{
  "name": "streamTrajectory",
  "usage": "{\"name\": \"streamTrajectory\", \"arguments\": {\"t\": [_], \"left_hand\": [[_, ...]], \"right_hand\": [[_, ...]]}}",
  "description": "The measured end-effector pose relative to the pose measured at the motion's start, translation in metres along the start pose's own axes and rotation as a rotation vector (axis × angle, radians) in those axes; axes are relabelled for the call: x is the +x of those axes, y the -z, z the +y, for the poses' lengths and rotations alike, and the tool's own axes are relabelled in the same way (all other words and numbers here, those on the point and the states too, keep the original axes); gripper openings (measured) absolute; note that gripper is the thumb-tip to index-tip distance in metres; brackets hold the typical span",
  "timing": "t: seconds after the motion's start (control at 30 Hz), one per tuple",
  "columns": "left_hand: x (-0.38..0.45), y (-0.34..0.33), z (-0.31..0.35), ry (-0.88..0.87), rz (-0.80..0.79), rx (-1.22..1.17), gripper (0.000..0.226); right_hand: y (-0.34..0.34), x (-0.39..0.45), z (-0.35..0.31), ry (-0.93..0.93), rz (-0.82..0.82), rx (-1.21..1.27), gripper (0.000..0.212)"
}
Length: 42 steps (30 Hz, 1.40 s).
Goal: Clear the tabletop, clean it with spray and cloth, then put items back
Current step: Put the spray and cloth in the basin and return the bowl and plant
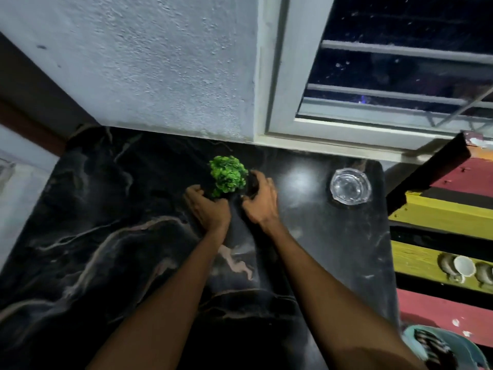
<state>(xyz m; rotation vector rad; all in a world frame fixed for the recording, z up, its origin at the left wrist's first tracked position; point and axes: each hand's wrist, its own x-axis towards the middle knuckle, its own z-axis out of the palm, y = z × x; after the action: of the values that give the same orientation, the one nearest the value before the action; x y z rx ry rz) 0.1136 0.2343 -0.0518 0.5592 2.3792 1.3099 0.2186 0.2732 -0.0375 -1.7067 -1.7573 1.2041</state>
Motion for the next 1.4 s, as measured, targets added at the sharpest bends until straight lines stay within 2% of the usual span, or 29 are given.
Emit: {"name": "streamTrajectory", "arguments": {"t": [0.07, 0.17, 0.23, 0.37, 0.67, 0.93, 1.0, 1.07, 1.1, 1.2, 1.3, 1.4], "left_hand": [[0.027, 0.005, -0.005, -0.074, -0.112, 0.038, 0.048], [0.054, 0.006, -0.008, -0.191, -0.353, 0.092, 0.043], [0.066, 0.006, -0.008, -0.277, -0.426, 0.114, 0.033], [0.078, -0.001, 0.002, -0.344, -0.412, 0.134, 0.016], [0.096, -0.008, 0.015, -0.383, -0.417, 0.152, 0.012], [0.090, -0.005, 0.013, -0.333, -0.476, 0.183, 0.020], [0.088, -0.004, 0.015, -0.330, -0.501, 0.223, 0.028], [0.083, 0.000, 0.015, -0.289, -0.492, 0.238, 0.036], [0.078, 0.003, 0.013, -0.241, -0.458, 0.219, 0.034], [0.051, 0.019, 0.004, -0.124, -0.331, 0.116, 0.030], [0.007, 0.033, -0.008, -0.259, -0.359, 0.125, 0.035], [-0.043, 0.036, -0.013, -0.425, -0.514, 0.157, 0.045]], "right_hand": [[-0.017, 0.008, -0.014, -0.008, 0.004, -0.001, 0.071], [-0.031, 0.017, -0.023, -0.010, 0.013, -0.032, 0.061], [-0.038, 0.023, -0.023, -0.019, 0.020, -0.056, 0.057], [-0.040, 0.041, -0.030, -0.040, 0.058, -0.055, 0.056], [-0.040, 0.069, -0.040, -0.032, 0.107, -0.027, 0.041], [-0.036, 0.067, -0.038, -0.064, 0.084, 0.022, 0.041], [-0.034, 0.065, -0.041, -0.078, 0.064, 0.008, 0.049], [-0.031, 0.060, -0.043, -0.120, 0.031, -0.008, 0.067], [-0.030, 0.056, -0.042, -0.138, 0.022, -0.014, 0.069], [-0.024, 0.032, -0.036, -0.167, 0.011, -0.074, 0.053], [-0.014, -0.007, -0.019, -0.152, 0.046, -0.146, 0.047], [0.003, -0.054, 0.002, -0.151, 0.052, -0.223, 0.037]]}}
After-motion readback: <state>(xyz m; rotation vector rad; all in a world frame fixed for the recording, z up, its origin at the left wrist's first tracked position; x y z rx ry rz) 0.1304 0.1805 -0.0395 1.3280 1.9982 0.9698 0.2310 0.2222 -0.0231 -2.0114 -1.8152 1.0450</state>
